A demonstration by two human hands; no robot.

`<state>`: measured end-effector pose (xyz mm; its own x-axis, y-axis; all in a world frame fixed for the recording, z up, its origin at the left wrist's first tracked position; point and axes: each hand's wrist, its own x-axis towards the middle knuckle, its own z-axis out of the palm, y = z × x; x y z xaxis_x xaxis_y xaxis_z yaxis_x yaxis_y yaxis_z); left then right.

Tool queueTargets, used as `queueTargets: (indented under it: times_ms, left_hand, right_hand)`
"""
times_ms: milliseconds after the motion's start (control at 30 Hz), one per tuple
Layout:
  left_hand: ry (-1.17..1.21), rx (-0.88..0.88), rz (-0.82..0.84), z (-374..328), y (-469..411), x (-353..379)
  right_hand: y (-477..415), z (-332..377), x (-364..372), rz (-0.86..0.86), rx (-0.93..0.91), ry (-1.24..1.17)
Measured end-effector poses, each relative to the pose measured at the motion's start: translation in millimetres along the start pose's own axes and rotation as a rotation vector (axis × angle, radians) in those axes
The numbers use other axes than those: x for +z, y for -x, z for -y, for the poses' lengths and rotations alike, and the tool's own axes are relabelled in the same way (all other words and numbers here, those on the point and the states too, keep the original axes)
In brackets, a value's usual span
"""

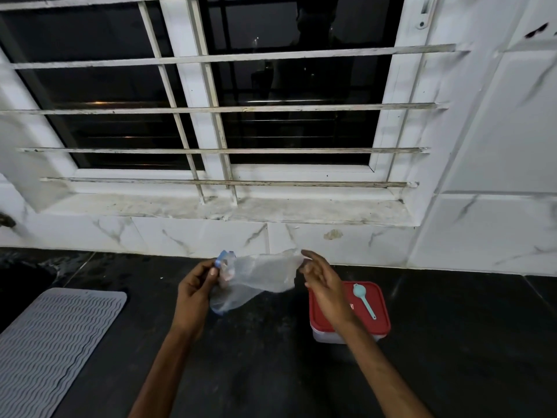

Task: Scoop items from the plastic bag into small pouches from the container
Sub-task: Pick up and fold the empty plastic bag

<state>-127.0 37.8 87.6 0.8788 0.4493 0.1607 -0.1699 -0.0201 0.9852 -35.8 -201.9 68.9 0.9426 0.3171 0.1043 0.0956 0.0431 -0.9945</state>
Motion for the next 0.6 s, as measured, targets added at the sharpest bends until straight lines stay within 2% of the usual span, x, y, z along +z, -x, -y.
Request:
queueTargets:
  times_ms: [133,267,400,600]
  left_hand:
    - [-0.012,0.037,0.069,2,7,6]
    - [0.129,-0.159,0.154,1,13,2]
    - [-0.010,-0.103,-0.032,6,9,-2]
    - [-0.016,-0.035,-0.394,12,14,1]
  right_hand:
    - [-9,16,14,-0.110,-0.098,0.022]
    - [-11,13,13,-0.113,-0.142,0.083]
    - [-2,10,14,-0.027,-0.152,0.022]
    - [9,-3,16,0.007,-0.227,-0.004]
